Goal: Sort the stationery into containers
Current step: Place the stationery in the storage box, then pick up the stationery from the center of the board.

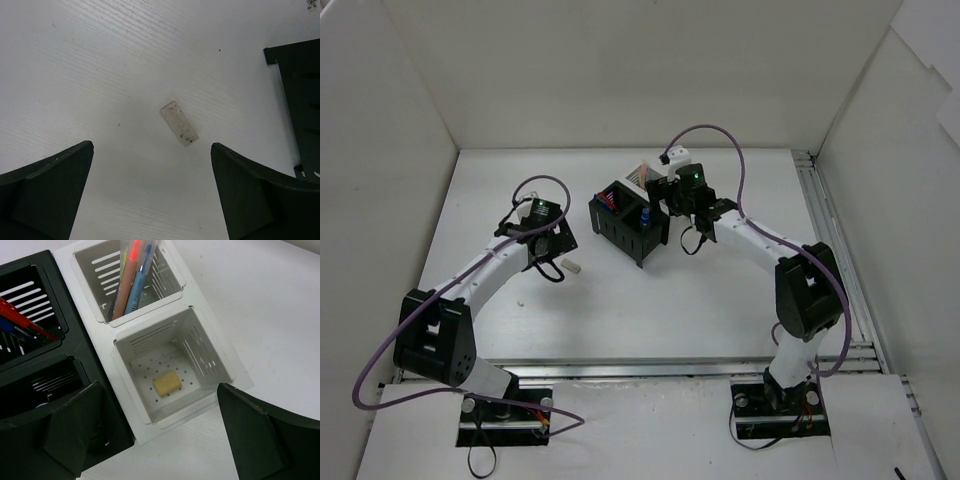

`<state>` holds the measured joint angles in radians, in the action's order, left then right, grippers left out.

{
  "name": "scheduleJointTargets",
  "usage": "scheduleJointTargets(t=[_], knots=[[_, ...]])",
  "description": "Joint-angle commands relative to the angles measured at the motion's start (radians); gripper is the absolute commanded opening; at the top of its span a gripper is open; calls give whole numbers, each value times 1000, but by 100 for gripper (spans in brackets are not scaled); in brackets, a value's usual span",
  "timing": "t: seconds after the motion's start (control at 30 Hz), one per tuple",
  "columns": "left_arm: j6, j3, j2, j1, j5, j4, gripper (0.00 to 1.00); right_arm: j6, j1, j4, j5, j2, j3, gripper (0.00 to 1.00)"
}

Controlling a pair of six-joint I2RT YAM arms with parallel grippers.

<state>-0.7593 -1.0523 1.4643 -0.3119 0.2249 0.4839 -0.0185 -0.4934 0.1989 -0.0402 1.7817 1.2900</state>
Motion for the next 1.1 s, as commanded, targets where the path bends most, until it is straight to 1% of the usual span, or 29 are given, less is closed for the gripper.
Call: scheduleJointTargets(t=[0.0,0.07,0.13,0.27,0.33,0.4,0.5,0.53,0.63,0.67,0.83,0.93,1.0,1.03,1.07], knots=[[11,-55,13,8,-33,-41,100,14,10,42,2,-88,32,98],[6,-60,28,8,-44,-53,100,58,6,51,-4,-148,-3,98],[2,-63,51,8,-53,-67,100,66,10,83,-4,-194,-44,98],[-1,-98,106,8,-82,-82,100,92,12,123,-16,-345,-179,98],[-18,-115,148,8,-111,-64,100,101,15,122,-62,-392,-219,98],[-66,-140,188,8,-111,-26,99,104,22,114,-116,-448,-271,98],[-146,-134,212,8,-111,-13,96,112,27,108,-177,-510,-325,98],[-162,-126,217,8,-111,-16,93,115,30,105,-209,-533,-345,98],[-221,-129,246,8,-111,-2,87,127,36,99,-245,-561,-370,98],[-236,-133,269,8,-105,5,84,132,42,94,-244,-571,-379,98],[-287,-143,317,8,-101,18,75,141,52,68,-242,-611,-402,98],[-314,-155,338,-1,-90,39,57,146,55,56,-262,-631,-408,98],[-318,-158,347,-1,-85,48,52,146,58,54,-273,-640,-414,98],[-324,-152,344,-1,-85,45,41,147,59,57,-273,-654,-420,98],[-324,-149,335,-10,-84,42,34,147,59,59,-274,-660,-423,98]])
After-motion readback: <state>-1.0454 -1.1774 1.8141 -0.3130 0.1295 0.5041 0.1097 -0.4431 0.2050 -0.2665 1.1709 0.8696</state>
